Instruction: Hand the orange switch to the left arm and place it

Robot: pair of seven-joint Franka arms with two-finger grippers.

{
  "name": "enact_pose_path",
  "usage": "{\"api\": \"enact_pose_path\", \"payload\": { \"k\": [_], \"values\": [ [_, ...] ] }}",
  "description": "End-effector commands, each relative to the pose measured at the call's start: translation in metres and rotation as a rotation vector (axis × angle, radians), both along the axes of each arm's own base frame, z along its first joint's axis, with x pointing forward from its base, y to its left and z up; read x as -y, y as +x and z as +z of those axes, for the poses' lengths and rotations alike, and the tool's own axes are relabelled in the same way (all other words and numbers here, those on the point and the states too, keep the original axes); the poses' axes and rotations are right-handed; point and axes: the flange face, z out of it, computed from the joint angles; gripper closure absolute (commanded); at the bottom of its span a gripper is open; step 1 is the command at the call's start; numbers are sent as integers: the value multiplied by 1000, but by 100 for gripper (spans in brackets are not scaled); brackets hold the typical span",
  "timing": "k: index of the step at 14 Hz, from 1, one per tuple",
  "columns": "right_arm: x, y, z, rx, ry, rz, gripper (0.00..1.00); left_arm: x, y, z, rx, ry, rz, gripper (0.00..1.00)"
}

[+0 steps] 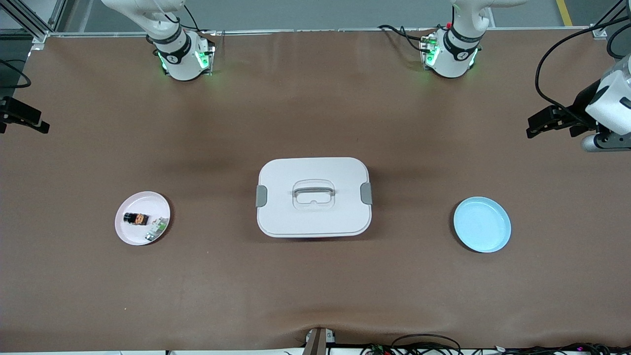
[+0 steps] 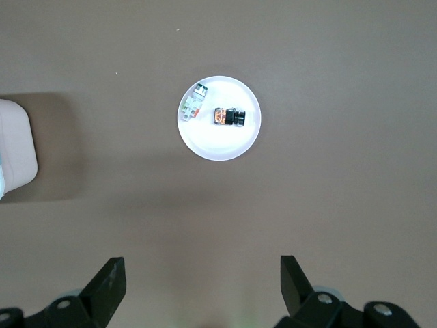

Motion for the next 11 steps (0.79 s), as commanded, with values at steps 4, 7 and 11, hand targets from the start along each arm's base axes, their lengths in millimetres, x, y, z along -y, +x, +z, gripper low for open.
{"api": "enact_pose_path", "payload": {
  "k": [4,7,11],
  "values": [
    [3,-5,2,9,0,1,0,-6,2,4,5,-1,-6,0],
    [6,-6,2,10,-1,-5,0,-1,2,8,16,0,-12,0],
    [30,-5,-6,4,-8,-58,0,-1,2,7,11,-1,-9,0]
  ]
}}
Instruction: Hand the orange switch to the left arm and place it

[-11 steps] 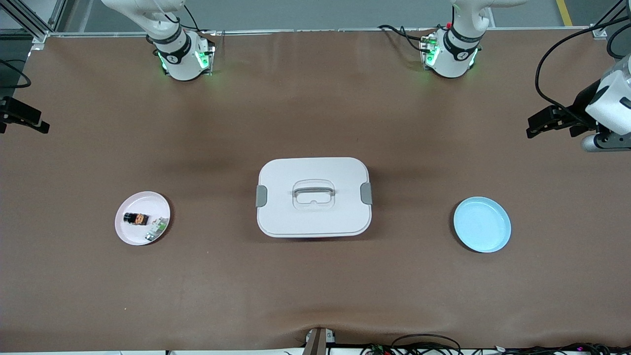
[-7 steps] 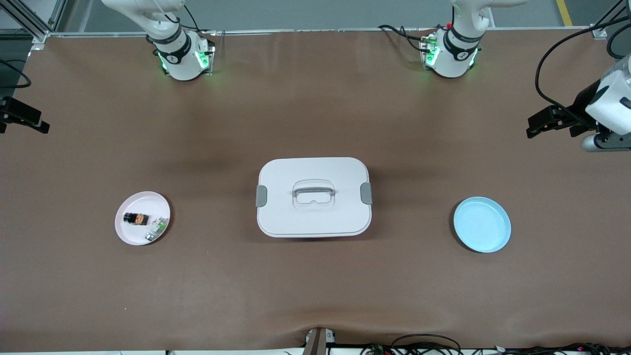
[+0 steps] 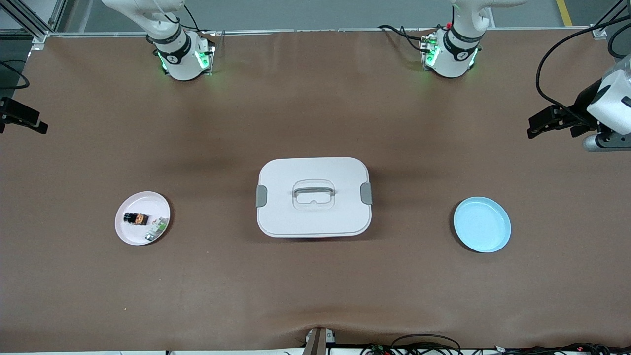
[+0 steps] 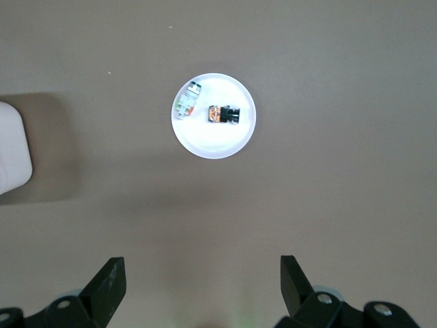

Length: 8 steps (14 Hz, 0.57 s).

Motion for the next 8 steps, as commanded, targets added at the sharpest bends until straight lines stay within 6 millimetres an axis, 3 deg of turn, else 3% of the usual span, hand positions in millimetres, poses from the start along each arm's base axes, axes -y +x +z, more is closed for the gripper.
{"api": "enact_pose_path", "payload": {
  "k": [1,5,8],
  "values": [
    [19,-3,-2,20,-7,-37,0,-1,2,5,6,-1,-10,0],
    [29,22,-39,-21,-6,-42,0,-2,2,6,9,1,-10,0],
    [53,42,-60,48,-12,-89,0,-2,2,5,11,1,-10,0]
  ]
}}
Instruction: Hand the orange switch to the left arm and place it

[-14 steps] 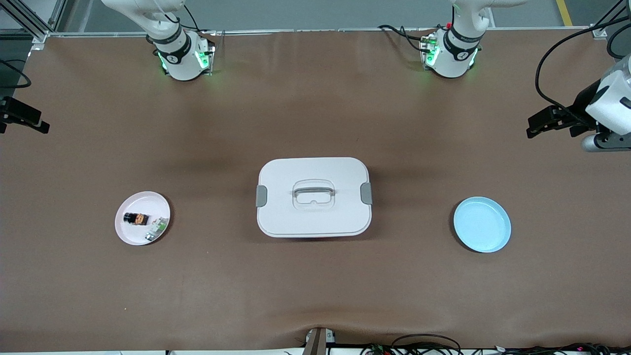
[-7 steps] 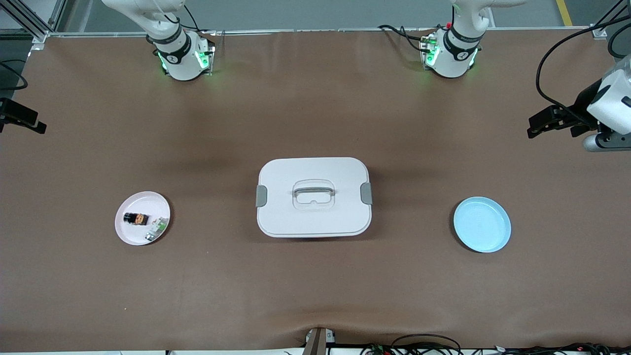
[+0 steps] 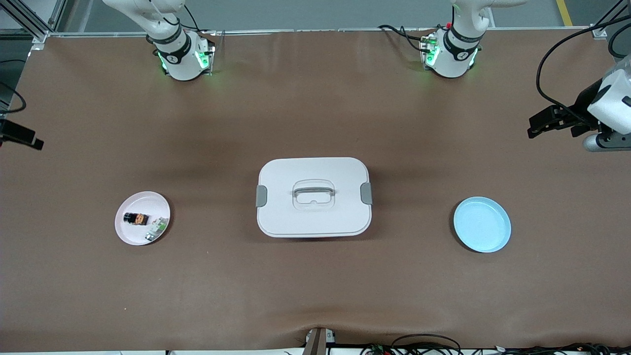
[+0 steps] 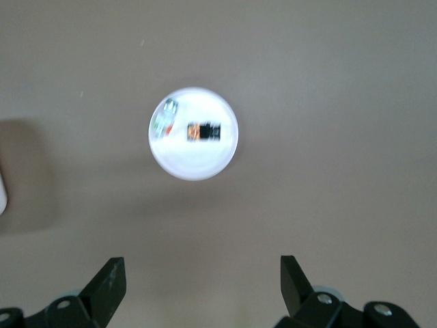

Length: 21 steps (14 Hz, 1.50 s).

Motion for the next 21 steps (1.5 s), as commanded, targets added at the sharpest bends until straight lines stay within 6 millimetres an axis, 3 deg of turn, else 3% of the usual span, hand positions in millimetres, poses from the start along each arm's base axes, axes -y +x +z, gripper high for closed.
{"api": "enact_pose_path", "payload": {
  "k": [1,5,10,14,17,21],
  "values": [
    [21,18,-22,34,-4,-34,0,-1,2,4,9,1,-12,0],
    [21,50,-85,6,-20,-19,0,-2,3,5,12,1,-9,0],
    [22,74,-150,-16,-8,-12,0,-1,3,5,12,1,-11,0],
    [11,66,-208,-72,16,-22,0,-3,3,5,12,1,-9,0],
    [12,58,-247,-21,35,-52,0,-4,3,5,12,1,-8,0],
    [-2,52,-294,35,37,-92,0,-3,3,5,12,1,-9,0]
  ]
}}
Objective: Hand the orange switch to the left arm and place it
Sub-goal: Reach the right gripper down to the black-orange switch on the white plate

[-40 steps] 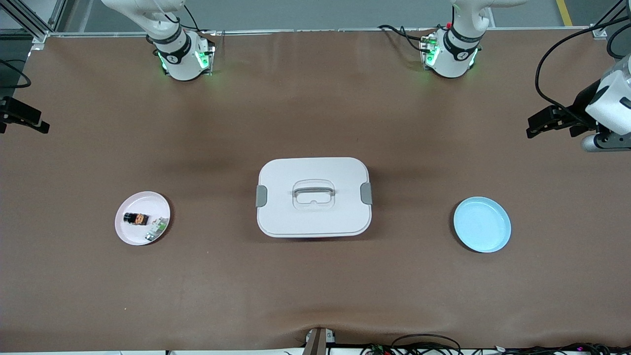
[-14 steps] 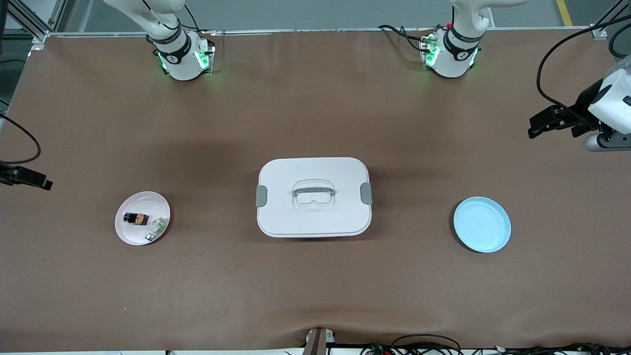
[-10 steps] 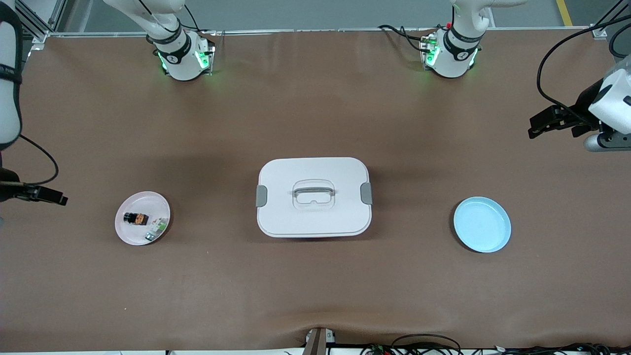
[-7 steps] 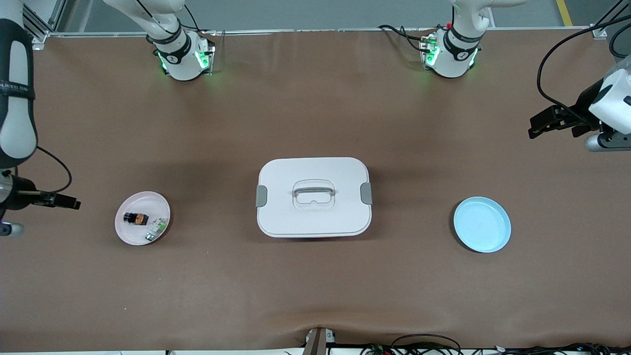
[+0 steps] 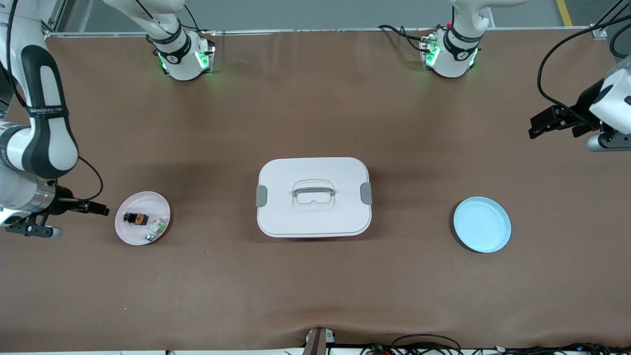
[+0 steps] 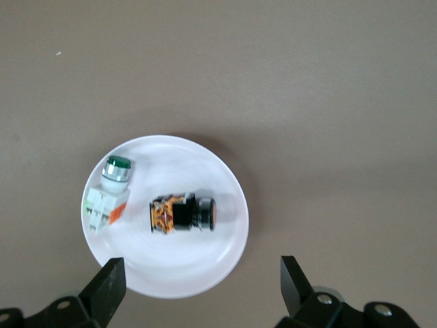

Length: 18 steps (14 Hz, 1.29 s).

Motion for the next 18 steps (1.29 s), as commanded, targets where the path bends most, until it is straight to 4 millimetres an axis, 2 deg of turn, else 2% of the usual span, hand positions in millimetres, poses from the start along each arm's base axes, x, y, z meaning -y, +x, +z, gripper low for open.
{"api": "enact_pose_path", "payload": {
  "k": [1,3,11,18],
  "values": [
    [-11,-6,-34,19,2,-36,0,-1,2,4,9,1,-14,0],
    [-14,-5,-58,20,-5,-32,0,-1,2,3,8,1,-14,0],
    [-34,-1,-98,15,-16,-57,0,-2,2,3,8,1,-12,0],
    [-35,-3,-109,1,-16,-61,0,-3,2,4,9,1,-9,0]
  ]
}}
